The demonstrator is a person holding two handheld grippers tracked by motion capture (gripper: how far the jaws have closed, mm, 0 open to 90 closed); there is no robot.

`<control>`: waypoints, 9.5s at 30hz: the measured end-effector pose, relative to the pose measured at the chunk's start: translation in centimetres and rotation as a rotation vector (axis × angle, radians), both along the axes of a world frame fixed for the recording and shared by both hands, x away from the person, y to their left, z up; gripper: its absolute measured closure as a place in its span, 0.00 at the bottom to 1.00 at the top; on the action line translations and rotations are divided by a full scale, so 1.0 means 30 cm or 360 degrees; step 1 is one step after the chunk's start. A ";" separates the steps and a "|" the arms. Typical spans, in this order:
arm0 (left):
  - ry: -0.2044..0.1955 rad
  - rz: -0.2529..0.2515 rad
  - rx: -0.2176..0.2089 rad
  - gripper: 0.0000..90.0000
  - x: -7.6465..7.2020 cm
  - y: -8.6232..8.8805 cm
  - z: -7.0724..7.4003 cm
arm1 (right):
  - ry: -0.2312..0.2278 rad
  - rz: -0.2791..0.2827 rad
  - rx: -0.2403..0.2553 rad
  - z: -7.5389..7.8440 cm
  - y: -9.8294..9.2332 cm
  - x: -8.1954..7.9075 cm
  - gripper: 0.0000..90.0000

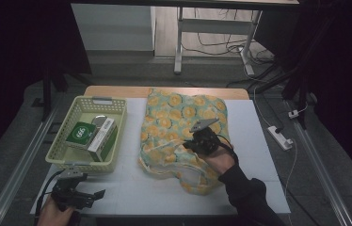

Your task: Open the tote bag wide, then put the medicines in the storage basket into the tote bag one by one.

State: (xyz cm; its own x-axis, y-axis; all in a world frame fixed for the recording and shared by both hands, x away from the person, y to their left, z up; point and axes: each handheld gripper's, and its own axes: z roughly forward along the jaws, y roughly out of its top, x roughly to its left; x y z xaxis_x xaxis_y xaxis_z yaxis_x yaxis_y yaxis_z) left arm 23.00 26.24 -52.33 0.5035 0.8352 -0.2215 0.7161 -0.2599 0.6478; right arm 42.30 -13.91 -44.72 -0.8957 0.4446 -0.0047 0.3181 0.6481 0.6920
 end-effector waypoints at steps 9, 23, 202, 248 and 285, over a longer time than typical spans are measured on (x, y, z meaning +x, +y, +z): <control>0.0005 0.0005 -0.0010 0.01 0.001 0.003 -0.001 | -0.0028 -0.0110 -0.0006 0.023 0.001 0.155 1.00; 0.0016 0.0008 -0.0022 0.01 0.003 0.007 -0.002 | -0.0070 -0.0266 -0.0023 0.008 -0.019 0.352 1.00; -0.0079 0.0064 -0.0042 0.00 -0.009 0.025 0.048 | -0.0158 -0.0168 0.0379 0.108 -0.086 0.080 1.00; -0.0338 0.0235 0.0029 0.00 0.103 0.142 0.173 | -0.0148 -0.0164 0.0357 0.097 -0.082 0.087 1.00; 0.0097 0.0450 0.0288 0.01 0.422 0.224 0.138 | -0.0123 -0.0162 0.0359 0.087 -0.082 0.093 1.00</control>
